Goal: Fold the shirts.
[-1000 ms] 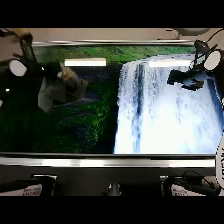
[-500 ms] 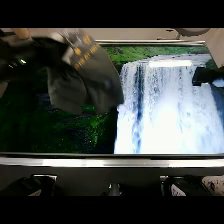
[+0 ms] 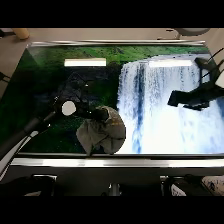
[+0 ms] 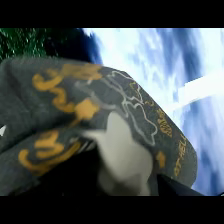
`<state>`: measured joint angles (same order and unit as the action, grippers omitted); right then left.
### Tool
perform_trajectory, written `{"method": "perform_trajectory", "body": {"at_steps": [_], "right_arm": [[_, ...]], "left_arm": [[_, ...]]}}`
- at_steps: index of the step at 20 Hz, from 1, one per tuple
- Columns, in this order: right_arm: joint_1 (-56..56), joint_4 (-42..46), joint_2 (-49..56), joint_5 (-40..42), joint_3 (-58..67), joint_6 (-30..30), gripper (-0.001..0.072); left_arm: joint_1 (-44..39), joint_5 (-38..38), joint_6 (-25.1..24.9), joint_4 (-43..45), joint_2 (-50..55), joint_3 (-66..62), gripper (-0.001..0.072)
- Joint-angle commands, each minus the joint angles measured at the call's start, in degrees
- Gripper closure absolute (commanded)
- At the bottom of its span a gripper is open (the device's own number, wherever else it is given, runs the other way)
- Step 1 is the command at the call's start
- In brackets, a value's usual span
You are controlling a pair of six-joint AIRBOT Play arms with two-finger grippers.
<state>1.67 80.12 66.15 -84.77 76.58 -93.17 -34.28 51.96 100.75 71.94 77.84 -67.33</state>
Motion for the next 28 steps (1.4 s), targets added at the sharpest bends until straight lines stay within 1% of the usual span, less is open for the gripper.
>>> {"method": "perform_trajectory", "body": {"at_steps": [1,2,4,5,6,8,9,10,11,12,13,16,17,18,19,21,22,23,24,26,28], "right_arm": [[0.0,-10.9,4.6,1.4,-8.3,3.6,0.0039],[0.0,-12.5,5.6,1.6,-10.0,4.5,0.0039],[-0.1,-17.3,7.3,1.8,-14.1,6.3,0.0039],[-0.2,-19.5,8.0,2.3,-16.2,7.1,0.0040],[-0.4,-21.5,8.3,3.2,-18.6,8.0,0.0041],[-2.5,-23.2,8.3,5.6,-23.5,9.2,0.0042],[-4.4,-23.3,8.3,6.6,-25.4,9.9,0.0042],[-6.6,-23.2,8.3,7.6,-26.8,11.3,0.0039],[-8.6,-22.7,8.3,9.1,-27.8,12.0,0.0036],[-9.9,-22.5,8.3,10.4,-28.3,11.9,0.0028],[-10.6,-22.9,8.3,11.3,-28.4,11.5,0.0028],[-10.9,-25.1,8.3,11.8,-28.7,10.8,0.0029],[-10.9,-26.5,8.3,12.4,-29.4,10.1,0.0029],[-10.9,-28.2,8.3,13.5,-30.4,10.1,0.0030],[-11.0,-29.1,8.3,14.9,-31.9,10.1,0.0031],[-13.9,-29.0,8.3,17.9,-35.0,8.6,0.0034],[-16.9,-30.1,8.3,20.3,-36.4,8.1,0.0034],[-20.1,-30.5,8.3,23.3,-37.2,7.4,0.0034],[-23.3,-30.4,8.4,26.8,-37.4,5.4,0.0035],[-28.1,-30.9,8.4,34.6,-37.4,1.2,0.0038],[-31.2,-32.5,9.2,39.6,-37.4,-3.3,0.0040]], "left_arm": [[6.4,10.4,-7.5,-1.7,3.0,-5.4,-0.0013],[10.1,14.6,-8.9,0.5,1.6,-6.8,-0.0013],[17.3,21.8,-9.4,4.2,-1.6,-5.2,-0.0012],[20.4,23.3,-9.8,4.2,-3.3,-2.2,-0.0008],[22.9,23.1,-9.7,3.9,-5.2,2.1,-0.0006],[25.6,19.8,-8.8,0.5,-7.6,12.6,-0.0005],[25.7,16.5,-9.2,-3.1,-7.8,17.8,-0.0005],[25.1,11.9,-10.7,-7.7,-7.6,22.3,-0.0005],[24.5,7.8,-10.8,-11.5,-7.2,25.3,-0.0005],[23.8,4.3,-10.8,-14.7,-6.6,27.2,-0.0006],[23.0,2.2,-10.8,-16.1,-5.8,27.8,-0.0005],[21.2,-1.5,-10.8,-16.7,-2.8,27.7,-0.0003],[21.0,-3.3,-10.8,-18.2,-2.3,27.7,0.0021],[21.0,-4.8,-10.8,-20.2,-2.1,27.7,0.0188],[21.0,-5.6,-10.8,-20.8,-2.1,27.6,0.0319],[21.1,-5.7,-11.0,-20.7,-2.2,27.4,0.0617],[21.1,-5.5,-12.4,-20.8,-2.5,27.4,0.0678],[21.1,-5.2,-14.0,-20.7,-3.0,27.4,0.0679],[21.1,-4.8,-14.9,-20.7,-3.9,27.4,0.0679],[21.0,-4.4,-14.9,-20.7,-6.4,27.4,0.0679],[21.0,-4.2,-14.6,-21.0,-9.5,27.4,0.0680]]}}
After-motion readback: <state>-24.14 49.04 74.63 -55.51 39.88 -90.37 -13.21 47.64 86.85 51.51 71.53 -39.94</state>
